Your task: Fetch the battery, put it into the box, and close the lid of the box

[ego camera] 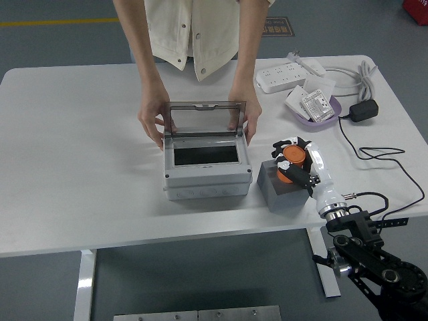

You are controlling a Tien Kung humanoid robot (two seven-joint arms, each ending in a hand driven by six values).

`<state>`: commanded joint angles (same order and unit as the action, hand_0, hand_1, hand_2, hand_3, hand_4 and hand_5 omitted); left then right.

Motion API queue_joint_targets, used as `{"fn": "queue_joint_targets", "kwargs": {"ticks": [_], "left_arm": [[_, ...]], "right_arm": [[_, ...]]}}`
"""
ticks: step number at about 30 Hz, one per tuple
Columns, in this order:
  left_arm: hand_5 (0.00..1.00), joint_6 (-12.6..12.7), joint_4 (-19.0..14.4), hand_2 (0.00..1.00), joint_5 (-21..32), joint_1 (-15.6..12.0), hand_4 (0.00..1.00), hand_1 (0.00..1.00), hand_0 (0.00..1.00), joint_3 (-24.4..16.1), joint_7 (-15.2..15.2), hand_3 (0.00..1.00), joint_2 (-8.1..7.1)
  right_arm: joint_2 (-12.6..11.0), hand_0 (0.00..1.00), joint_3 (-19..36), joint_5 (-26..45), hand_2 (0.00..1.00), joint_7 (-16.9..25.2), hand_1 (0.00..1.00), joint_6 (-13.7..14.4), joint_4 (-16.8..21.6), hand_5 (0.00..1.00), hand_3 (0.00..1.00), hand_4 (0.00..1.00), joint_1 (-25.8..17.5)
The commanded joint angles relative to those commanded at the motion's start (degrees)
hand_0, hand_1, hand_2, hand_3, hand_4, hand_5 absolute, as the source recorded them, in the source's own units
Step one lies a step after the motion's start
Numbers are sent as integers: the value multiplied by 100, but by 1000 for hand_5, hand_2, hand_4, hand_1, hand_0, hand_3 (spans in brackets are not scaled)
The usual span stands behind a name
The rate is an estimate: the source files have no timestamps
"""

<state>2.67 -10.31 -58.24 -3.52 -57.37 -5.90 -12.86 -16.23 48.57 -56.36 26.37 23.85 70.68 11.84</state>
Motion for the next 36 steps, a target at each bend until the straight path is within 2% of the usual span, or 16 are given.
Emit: {"fn": "queue_joint_targets", "kwargs": {"ticks": [2, 3, 8, 9, 18, 20, 21, 26, 27, 32, 33, 36], "left_arm": [[2, 4, 0, 569, 5, 3, 172, 744, 601, 2, 6, 538, 0], [2, 6, 0, 570, 8, 4, 174, 744, 603, 3, 10, 538, 0], [2, 14, 0, 570, 13, 1, 174, 744, 603, 3, 19, 538, -4], [2, 15, 0, 570, 12, -1, 177, 744, 603, 1, 18, 537, -4], [2, 21, 0, 570, 2, -8, 183, 746, 604, -22, 18, 537, -9], [2, 22, 0, 570, 5, -7, 183, 746, 604, -24, 21, 537, -13], [2, 23, 0, 569, 2, -5, 185, 745, 607, -27, 22, 536, -15], [2, 25, 0, 569, 3, 2, 185, 745, 607, -33, 23, 536, -26], [2, 25, 0, 569, 5, 4, 189, 745, 607, -34, 22, 536, -29], [2, 30, 0, 569, 17, 15, 189, 745, 607, -30, 22, 536, -36], [2, 31, 0, 569, 21, 17, 189, 745, 607, -27, 21, 535, -37], [2, 30, 0, 569, 34, 21, 189, 745, 607, -16, 22, 535, -41]], "right_arm": [[-11, 468, 5, -45, 405, -8, 464, 26, 59, 22, 395, 2, 3], [-17, 443, 8, -70, 384, -12, 451, 40, 91, 2, 351, 2, 6], [-52, 443, 45, -217, 384, -52, 451, 99, 266, 2, 351, 2, 35], [-63, 402, 57, -291, 352, -84, 409, 129, 319, 2, 284, 2, 51], [-89, 386, 177, -935, 345, -389, 398, 283, 554, 2, 260, 2, 288], [-86, 386, 196, -1055, 345, -448, 398, 279, 581, 2, 260, 2, 364], [-83, 351, 203, -1103, 324, -474, 355, 271, 591, 2, 248, 2, 396], [-63, 351, 167, -1449, 324, -687, 355, 196, 602, 2, 248, 2, 574], [-56, 126, 140, -1570, 224, -786, 206, 166, 594, 2, 245, 2, 618], [-23, 126, -15, -2222, 224, -1311, 206, -60, 573, 2, 245, 2, 835], [-12, 38, -52, -2400, 245, -1440, 178, -121, 571, 2, 277, 2, 888], [25, 38, -152, -2827, 245, -1737, 178, -267, 563, 2, 277, 2, 1031]]}}
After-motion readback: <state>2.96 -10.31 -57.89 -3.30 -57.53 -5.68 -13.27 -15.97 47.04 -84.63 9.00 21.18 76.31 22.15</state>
